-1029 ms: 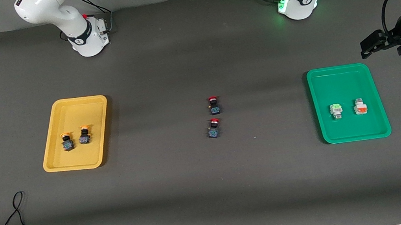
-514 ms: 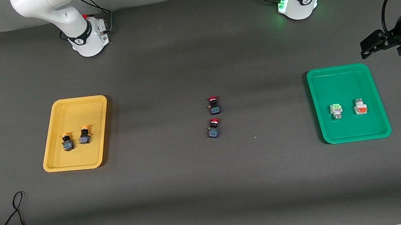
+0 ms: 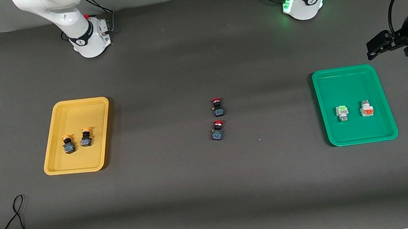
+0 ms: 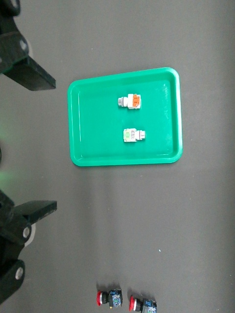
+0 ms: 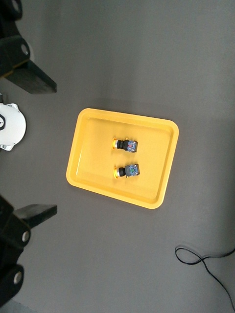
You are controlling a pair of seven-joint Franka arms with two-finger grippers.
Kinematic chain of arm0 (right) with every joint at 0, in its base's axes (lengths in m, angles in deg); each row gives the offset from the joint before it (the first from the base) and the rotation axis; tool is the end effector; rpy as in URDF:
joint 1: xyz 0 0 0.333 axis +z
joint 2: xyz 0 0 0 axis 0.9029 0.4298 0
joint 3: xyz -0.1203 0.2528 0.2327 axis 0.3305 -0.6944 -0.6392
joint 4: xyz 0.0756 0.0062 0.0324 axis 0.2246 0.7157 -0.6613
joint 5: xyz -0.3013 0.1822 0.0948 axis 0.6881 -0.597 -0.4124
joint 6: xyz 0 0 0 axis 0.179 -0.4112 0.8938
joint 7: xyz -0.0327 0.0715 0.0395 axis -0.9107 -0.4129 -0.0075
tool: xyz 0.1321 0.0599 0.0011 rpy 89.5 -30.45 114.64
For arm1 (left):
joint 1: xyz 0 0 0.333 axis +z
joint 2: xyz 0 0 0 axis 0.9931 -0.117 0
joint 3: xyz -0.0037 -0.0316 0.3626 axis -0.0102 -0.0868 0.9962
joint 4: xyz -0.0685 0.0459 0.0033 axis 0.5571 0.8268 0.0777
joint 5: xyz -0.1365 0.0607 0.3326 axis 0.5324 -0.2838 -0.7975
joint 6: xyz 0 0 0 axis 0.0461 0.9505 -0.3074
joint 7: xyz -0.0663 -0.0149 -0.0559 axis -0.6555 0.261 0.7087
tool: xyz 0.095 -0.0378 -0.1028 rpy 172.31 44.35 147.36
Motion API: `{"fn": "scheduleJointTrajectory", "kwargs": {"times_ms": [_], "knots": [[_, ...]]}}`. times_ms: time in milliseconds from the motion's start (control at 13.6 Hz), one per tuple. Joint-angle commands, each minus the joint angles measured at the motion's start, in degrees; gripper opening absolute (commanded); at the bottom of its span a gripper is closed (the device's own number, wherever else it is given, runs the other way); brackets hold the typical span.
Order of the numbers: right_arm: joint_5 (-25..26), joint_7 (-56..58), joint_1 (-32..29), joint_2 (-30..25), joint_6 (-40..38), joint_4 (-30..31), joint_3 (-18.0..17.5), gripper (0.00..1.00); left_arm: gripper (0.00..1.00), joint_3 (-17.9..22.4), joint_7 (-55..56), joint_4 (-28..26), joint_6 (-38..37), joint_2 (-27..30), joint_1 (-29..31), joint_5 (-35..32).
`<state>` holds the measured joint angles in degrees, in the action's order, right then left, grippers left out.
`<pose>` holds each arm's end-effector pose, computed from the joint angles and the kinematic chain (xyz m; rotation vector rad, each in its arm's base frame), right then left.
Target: Place green and yellow buttons in trays
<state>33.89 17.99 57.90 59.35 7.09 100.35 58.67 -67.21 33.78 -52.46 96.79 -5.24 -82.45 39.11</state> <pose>0.5438 -0.0623 0.6391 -3.1196 -0.2151 0.2601 0.5185 -0.0348 0.6170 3.1216 -0.0922 -0.1065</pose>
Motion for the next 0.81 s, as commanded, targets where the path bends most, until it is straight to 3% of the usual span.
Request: {"fn": "scheduleJointTrajectory", "kwargs": {"times_ms": [0,514,735], "knots": [[1.1,-1.1,-0.9,-6.3,3.0,8.1,-1.5,1.00,1.00,0.5,-0.1,-0.6,-0.1,1.2,-0.7,0.6],[0.8,-1.1,4.8,-10.0,6.2,9.4,2.8,1.00,1.00,0.5,-0.1,-0.5,-0.1,1.2,-0.7,0.6],[0.1,-0.6,5.2,-10.4,8.8,11.3,3.1,1.00,1.00,0.5,-0.1,-0.5,-0.1,1.2,-0.6,0.7]]}}
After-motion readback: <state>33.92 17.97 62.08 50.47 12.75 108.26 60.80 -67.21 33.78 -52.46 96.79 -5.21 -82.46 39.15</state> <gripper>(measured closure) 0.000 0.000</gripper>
